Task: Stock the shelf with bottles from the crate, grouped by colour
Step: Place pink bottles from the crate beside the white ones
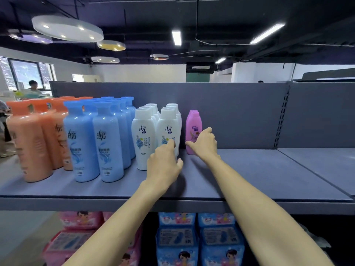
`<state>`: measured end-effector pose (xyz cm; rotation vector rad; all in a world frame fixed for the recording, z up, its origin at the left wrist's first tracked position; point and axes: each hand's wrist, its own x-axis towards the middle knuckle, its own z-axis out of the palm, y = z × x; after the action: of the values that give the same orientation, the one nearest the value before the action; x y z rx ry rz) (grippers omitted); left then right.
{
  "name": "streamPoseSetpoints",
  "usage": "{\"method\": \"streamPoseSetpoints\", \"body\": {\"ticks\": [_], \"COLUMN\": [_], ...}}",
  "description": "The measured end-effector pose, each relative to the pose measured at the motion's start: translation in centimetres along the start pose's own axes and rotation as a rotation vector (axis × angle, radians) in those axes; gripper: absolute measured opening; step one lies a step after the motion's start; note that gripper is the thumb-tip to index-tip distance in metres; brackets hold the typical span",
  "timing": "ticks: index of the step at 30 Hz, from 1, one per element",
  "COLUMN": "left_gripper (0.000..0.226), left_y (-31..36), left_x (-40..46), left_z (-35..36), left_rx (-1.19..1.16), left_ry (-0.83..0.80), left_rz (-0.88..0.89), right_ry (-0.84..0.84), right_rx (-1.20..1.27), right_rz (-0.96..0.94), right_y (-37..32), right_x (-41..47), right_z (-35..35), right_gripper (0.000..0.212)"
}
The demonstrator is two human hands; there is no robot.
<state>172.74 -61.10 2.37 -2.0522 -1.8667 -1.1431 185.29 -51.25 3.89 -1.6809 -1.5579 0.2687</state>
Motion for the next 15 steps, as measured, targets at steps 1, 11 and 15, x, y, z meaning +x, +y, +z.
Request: {"method": "streamPoseSetpoints", "body": {"ticks": [1,11,15], "left_gripper": [0.028,0.022,0.023], "left_y": [0.2,1.2,2.8], "left_x": [0.1,-1.6,-2.1], "left_z": [-0.1,-2.5,-4.1], "left_rx": [0.006,0.112,0.126], "left_ry": [0.006,0.004,-0.04], "left_rz": [0.006,0.115,0.123], "right_ry": [0.0,-0.046,-0.042], "right_rx": [-0.015,-0.317,-0.315], "right_rz": [-0.016,-0.185,-0.197], "right_y": [-0.1,1.0,0.3], "right_x": [-0.3,-7.9,-10.3], "right_z": [-0.6,-5.5,-7.9], "right_gripper": [0.065,0.047,0.039]}}
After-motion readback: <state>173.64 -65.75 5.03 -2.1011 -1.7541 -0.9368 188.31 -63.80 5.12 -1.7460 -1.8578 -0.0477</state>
